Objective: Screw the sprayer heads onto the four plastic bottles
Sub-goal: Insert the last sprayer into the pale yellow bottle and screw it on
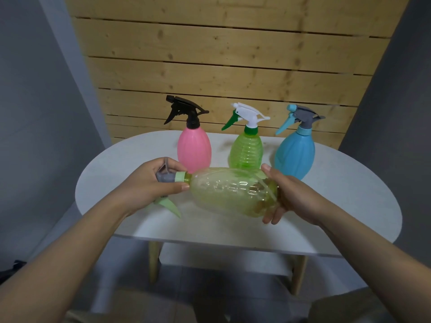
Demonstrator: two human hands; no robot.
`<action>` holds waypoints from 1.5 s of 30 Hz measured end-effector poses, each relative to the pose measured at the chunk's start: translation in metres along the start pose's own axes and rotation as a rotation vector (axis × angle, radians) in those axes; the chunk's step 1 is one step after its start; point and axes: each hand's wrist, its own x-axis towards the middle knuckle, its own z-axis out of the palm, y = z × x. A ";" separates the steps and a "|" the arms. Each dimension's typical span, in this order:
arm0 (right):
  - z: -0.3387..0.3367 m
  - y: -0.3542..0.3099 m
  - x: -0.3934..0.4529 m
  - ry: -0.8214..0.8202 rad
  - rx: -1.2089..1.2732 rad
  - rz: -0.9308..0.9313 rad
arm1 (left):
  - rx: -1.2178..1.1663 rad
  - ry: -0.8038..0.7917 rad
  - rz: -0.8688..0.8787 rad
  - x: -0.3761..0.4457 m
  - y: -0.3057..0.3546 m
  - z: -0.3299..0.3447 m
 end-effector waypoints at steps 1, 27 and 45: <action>0.000 0.001 0.000 -0.026 0.019 -0.005 | 0.000 0.004 -0.009 0.000 0.000 0.000; 0.006 -0.002 0.000 -0.052 0.106 0.020 | -0.005 -0.022 -0.004 0.001 0.000 -0.001; 0.006 -0.005 -0.002 0.089 -0.120 -0.266 | -0.041 0.014 -0.029 0.001 0.001 -0.003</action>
